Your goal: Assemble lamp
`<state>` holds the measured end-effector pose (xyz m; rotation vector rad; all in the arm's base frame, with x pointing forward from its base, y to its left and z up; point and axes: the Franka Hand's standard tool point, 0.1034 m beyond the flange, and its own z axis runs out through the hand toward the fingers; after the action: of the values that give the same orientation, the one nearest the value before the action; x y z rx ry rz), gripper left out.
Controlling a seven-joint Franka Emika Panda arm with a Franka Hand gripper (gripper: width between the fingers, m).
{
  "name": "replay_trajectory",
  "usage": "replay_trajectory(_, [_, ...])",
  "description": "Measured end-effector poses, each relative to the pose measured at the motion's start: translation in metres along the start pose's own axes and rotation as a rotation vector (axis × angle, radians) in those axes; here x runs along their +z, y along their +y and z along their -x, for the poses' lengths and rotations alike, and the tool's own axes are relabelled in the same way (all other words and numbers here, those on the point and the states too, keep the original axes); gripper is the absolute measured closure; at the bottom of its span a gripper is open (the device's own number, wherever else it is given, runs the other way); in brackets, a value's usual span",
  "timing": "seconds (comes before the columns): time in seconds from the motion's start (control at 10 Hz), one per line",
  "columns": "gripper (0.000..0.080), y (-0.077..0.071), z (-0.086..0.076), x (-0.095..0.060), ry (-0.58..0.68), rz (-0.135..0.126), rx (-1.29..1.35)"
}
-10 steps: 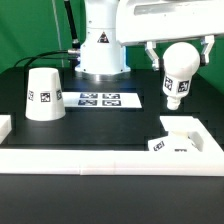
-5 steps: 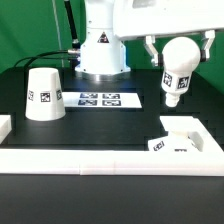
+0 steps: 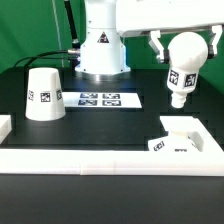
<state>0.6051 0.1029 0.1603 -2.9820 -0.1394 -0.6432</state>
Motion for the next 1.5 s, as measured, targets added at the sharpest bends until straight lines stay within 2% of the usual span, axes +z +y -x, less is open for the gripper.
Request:
replay_trajectory(0.2, [0.0220, 0.003, 0.001, 0.006, 0.016, 0.004, -0.020])
replay_trajectory(0.5, [0.0220, 0.008, -0.007, 0.013, 0.065, 0.012, -0.035])
replay_trajectory(0.8, [0.0220, 0.007, -0.008, 0.016, 0.088, 0.014, -0.036])
replay_trajectory(1.5, [0.0220, -0.002, 0.003, 0.028, 0.064, 0.007, -0.049])
